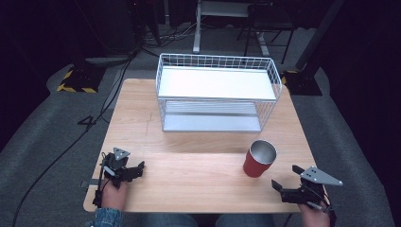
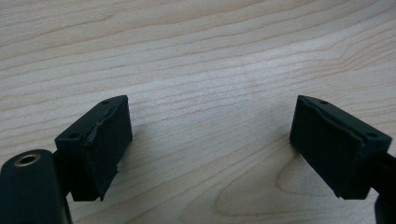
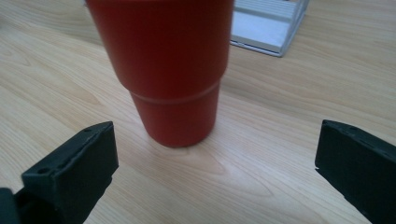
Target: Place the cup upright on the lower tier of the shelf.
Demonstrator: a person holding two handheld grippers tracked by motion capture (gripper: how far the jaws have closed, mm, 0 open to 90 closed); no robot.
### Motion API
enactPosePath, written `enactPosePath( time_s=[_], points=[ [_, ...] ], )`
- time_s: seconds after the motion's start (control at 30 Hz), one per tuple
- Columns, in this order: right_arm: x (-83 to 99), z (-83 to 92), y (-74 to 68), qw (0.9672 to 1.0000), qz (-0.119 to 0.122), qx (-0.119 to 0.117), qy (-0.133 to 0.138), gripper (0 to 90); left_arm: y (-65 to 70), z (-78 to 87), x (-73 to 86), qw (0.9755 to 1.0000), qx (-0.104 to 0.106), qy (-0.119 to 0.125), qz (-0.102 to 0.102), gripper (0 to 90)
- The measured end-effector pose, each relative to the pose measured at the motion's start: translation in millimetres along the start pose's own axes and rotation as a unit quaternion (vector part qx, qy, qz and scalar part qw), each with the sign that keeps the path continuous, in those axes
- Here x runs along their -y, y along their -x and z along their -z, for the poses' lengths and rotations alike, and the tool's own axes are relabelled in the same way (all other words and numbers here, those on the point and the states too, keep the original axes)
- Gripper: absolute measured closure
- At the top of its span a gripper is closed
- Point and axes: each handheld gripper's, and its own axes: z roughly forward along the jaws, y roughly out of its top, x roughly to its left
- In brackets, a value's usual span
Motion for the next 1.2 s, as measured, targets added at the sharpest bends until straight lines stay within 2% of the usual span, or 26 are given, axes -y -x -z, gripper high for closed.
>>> enactPosePath(
  time_s=[0.37, 0.57, 0.6, 0.7, 0.83, 1.13, 1.2],
  points=[
    [-10.4, -13.1, -16.0, 0.9994, 0.001, -0.032, 0.014, 0.0, -0.1, 0.0, 0.0, 1.0000, 0.000, 0.000, -0.001, 13.5],
    [-12.5, -21.2, -20.6, 0.9991, -0.004, -0.037, 0.020, 0.0, 0.0, 0.0, 0.0, 1.0000, 0.000, 0.000, 0.000, 13.6],
    [-12.5, -25.0, -21.0, 0.9988, -0.012, -0.041, 0.024, 0.0, 0.0, 0.0, 0.0, 1.0000, 0.000, 0.000, 0.000, 13.5],
    [-12.2, -28.4, -20.1, 0.9987, -0.013, -0.040, 0.028, 0.0, 0.0, 0.0, 0.0, 1.0000, 0.000, 0.000, 0.000, 13.5],
    [-10.4, -39.9, -18.3, 0.9984, -0.027, -0.040, 0.031, 0.0, -0.1, 0.0, 0.0, 1.0000, 0.000, 0.000, 0.000, 13.5],
    [-10.1, -56.1, -22.0, 0.9980, -0.031, -0.042, 0.035, 0.0, -0.1, 0.0, 0.0, 1.0000, 0.000, 0.000, 0.000, 13.5],
    [-9.5, -62.0, -22.7, 0.9976, -0.046, -0.037, 0.037, 0.0, -0.1, 0.0, 0.0, 1.0000, 0.000, 0.000, 0.000, 13.5]
  ],
)
